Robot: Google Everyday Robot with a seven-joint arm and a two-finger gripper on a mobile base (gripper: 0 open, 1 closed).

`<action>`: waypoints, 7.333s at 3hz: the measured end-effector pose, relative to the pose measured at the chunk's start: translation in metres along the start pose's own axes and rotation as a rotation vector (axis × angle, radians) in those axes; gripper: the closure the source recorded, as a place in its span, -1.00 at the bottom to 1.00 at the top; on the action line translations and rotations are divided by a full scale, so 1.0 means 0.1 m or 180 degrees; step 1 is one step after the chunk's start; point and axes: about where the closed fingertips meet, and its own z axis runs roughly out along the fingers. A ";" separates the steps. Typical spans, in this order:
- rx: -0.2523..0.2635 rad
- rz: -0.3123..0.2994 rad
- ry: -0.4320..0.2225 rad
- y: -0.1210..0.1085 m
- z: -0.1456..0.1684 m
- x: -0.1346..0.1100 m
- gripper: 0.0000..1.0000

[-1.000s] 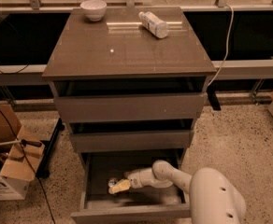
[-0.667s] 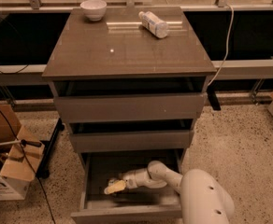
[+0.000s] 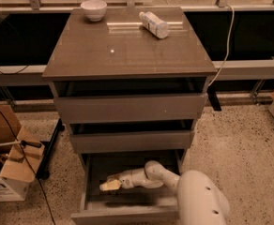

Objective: Pick redbull can from bottom drawer and place on counter

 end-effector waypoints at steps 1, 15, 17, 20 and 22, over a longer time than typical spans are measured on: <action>0.0172 -0.0064 -0.0128 0.12 -0.25 -0.16 0.46; 0.1269 -0.1134 -0.0457 3.96 -4.52 -4.79 1.00; 0.1294 -0.1476 -0.0860 4.47 -4.53 -5.41 1.00; 0.2151 -0.0860 -0.1607 3.11 -4.21 -6.38 1.00; 0.2370 -0.0466 -0.1790 2.50 -4.15 -6.70 0.62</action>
Offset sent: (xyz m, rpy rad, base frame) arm -0.0084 -0.0682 0.0617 -0.0499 -0.0673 -0.1959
